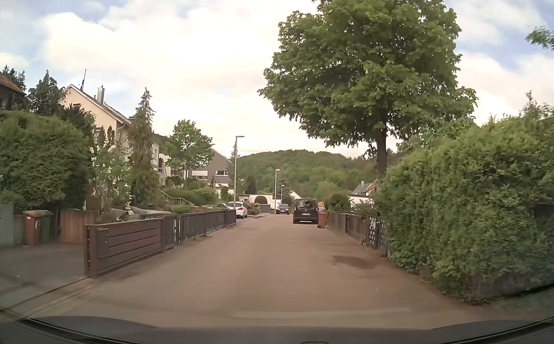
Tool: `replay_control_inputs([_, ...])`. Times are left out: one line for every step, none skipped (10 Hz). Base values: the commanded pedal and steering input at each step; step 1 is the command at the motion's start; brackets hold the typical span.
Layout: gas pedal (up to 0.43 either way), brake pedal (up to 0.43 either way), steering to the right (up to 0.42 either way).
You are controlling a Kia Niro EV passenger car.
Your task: Follow the waypoints while adhering to traffic rules and regulations
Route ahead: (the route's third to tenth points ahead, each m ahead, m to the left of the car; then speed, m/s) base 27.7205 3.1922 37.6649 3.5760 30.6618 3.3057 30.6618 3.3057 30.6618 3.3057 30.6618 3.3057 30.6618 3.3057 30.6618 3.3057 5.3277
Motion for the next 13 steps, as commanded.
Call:
replay_control_inputs([0.0, 0.0, 0.027])
replay_control_inputs([0.0, 0.0, 0.034])
replay_control_inputs([0.0, 0.0, 0.038])
replay_control_inputs([0.0, 0.0, 0.037])
replay_control_inputs([0.0, 0.0, 0.034])
replay_control_inputs([0.0, 0.0, 0.029])
replay_control_inputs([0.0, 0.0, 0.018])
replay_control_inputs([0.0, 0.0, 0.01])
replay_control_inputs([0.0, 0.0, 0.007])
replay_control_inputs([0.0, 0.0, 0.004])
replay_control_inputs([0.0, 0.0, 0.0])
replay_control_inputs([0.0, 0.0, -0.005])
replay_control_inputs([0.0, 0.0, -0.009])
